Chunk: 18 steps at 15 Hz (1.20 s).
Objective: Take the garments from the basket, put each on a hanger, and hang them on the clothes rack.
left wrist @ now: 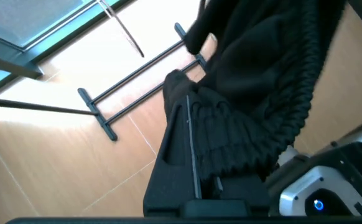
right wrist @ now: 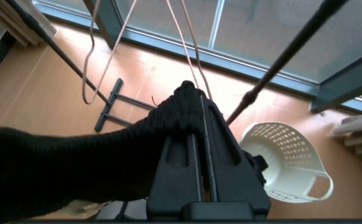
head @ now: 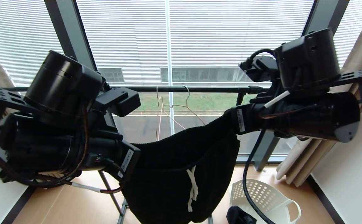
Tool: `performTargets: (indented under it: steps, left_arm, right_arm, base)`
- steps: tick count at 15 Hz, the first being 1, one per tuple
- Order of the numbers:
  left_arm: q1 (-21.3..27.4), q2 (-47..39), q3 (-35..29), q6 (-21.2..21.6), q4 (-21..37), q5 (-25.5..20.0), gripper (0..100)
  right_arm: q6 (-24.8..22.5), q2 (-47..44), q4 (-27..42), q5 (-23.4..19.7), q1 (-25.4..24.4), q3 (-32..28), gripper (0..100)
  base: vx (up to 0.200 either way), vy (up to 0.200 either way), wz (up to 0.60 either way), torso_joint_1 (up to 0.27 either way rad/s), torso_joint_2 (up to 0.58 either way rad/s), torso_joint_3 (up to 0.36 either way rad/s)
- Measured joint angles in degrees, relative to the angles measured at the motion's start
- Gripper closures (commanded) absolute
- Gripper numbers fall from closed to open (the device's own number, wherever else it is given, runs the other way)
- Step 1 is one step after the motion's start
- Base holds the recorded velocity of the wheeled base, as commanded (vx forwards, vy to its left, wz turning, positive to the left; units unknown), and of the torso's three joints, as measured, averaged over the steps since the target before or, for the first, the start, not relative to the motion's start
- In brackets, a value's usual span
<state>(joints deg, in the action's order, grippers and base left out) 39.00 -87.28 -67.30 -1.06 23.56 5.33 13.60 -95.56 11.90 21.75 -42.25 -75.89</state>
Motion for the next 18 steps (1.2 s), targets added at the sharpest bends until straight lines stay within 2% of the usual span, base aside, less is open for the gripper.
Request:
performTargets:
  steps: [4, 6, 13, 14, 16, 18]
  left_arm:
    - [-3.3, -4.3, -0.28, 0.22, -4.96, -2.86, 100]
    - [-4.27, -6.49, -1.18, 2.07, -7.09, -3.69, 100]
    - [-4.77, -7.64, -3.23, 3.44, -8.98, -4.82, 100]
    - [-4.38, -7.12, -2.78, 3.44, -8.98, -6.69, 0]
    - [-3.85, -5.74, -1.46, 4.14, -9.01, -9.56, 0]
    - [-3.72, -4.23, 0.24, 4.36, -8.96, -10.08, 0]
  right_arm:
    - [-0.45, 5.32, -0.09, 2.52, 0.09, 5.96, 100]
    - [-0.06, 6.69, -0.63, 2.63, 0.04, 9.29, 100]
    - [0.35, 7.8, -0.87, 2.55, 0.0, 12.36, 100]
    - [0.43, 7.91, -0.98, 2.58, 0.0, 12.54, 100]
    - [0.45, 8.0, -1.1, 2.52, 0.02, 12.65, 100]
    - [1.69, 8.0, -1.1, 2.58, 0.04, 12.67, 100]
  base:
    - [0.0, 0.0, 0.0, 0.0, 0.0, 0.0]
    - [0.0, 0.0, 0.0, 0.0, 0.0, 0.0]
    - [0.0, 0.0, 0.0, 0.0, 0.0, 0.0]
    - [0.0, 0.0, 0.0, 0.0, 0.0, 0.0]
    - [0.0, 0.0, 0.0, 0.0, 0.0, 0.0]
    - [0.0, 0.0, 0.0, 0.0, 0.0, 0.0]
